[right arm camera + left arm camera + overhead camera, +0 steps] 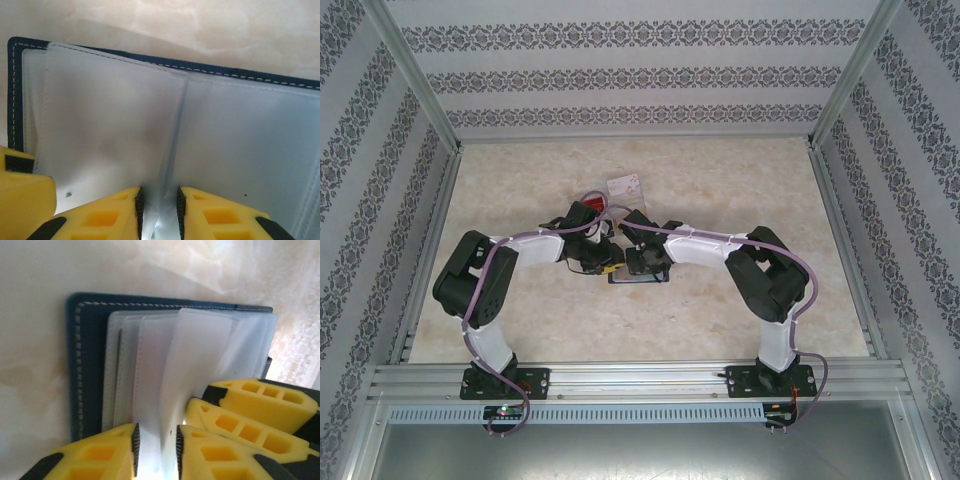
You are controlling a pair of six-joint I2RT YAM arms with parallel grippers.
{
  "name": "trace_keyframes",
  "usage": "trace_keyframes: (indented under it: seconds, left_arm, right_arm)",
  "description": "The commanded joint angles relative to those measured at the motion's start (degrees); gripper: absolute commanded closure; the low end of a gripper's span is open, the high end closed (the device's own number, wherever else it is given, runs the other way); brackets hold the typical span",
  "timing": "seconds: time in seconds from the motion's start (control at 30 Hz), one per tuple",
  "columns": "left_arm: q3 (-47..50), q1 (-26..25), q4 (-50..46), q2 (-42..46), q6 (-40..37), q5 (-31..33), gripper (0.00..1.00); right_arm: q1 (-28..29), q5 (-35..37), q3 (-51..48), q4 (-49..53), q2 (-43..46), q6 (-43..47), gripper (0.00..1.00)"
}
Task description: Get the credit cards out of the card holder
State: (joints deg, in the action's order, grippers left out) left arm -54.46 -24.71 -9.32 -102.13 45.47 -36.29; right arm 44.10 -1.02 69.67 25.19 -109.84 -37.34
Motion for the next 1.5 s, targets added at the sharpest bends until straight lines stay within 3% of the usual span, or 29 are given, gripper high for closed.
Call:
trace_keyframes:
  seconds: [0.0,0.67,1.27,1.47]
  left_arm:
    - [-1.7,-1.0,1.1,-0.7,-0.8,-1.6,0.76]
    - [-1.3,-1.1,8.4,-3.0,2.1,-7.9,0.73]
    - [-7.2,-6.9,14.9,-5.3,5.6,-12.1,0.55]
    - [-7.6,-6.6,14.1,-4.0,4.8,-11.7,0.51]
  right_arm:
    - [-1.0,-1.8,-2.5,0.4,1.3,-0.9,0.71]
    - [-4.2,-4.8,-9.1,-6.8,12.3,-4.0,0.67]
    - [-7.8,2.6,-21.0,-12.3,28.0,-7.7,0.60]
    - [-8.6,1.7,-22.4,-13.0,30.2,-7.0,0.58]
